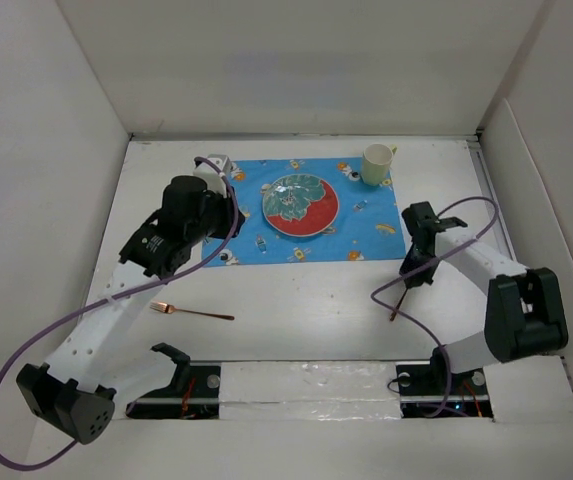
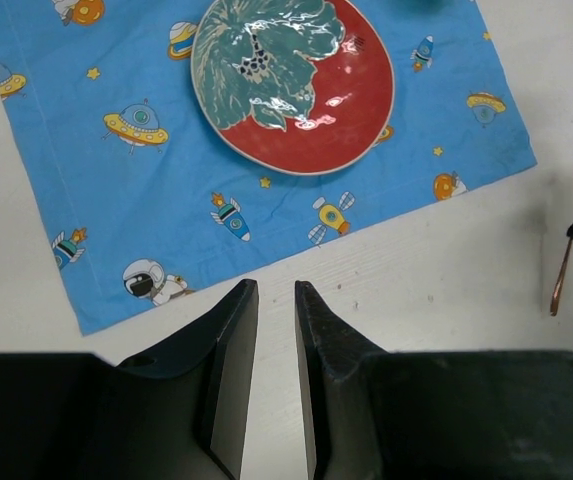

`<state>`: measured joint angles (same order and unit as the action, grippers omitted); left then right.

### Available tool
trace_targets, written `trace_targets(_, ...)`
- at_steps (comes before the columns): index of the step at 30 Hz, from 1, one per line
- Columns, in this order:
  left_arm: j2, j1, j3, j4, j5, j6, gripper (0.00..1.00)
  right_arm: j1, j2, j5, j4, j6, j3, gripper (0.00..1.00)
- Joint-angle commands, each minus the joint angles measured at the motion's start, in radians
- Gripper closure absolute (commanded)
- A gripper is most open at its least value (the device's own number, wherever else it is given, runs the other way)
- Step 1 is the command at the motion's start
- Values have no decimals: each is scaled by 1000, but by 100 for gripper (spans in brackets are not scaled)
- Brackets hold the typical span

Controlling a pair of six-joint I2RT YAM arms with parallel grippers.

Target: Set the dinner table for one person

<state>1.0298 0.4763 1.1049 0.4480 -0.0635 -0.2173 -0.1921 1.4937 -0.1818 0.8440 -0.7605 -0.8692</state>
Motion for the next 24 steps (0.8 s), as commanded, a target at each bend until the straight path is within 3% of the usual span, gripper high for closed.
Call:
trace_targets(1,16,1,-5,-3,22,9,81,-44,-125,-113,-2,131,-109,100)
trace_targets(7,82,1,29,-31,25,-20,81,-136,-104,-96,67,295,-284,100)
trace_targets(13,119,-68,39,-60,-9,-132,81,-248,19,-16,-20,360,-476,100)
trace_targets(18,108,-91,23,-51,53,-279,82,-250,281,18,-71,466,-666,100)
trace_targets(24,95,-91,-5,41,192,-451,100,-207,563,64,-60,541,-951,100)
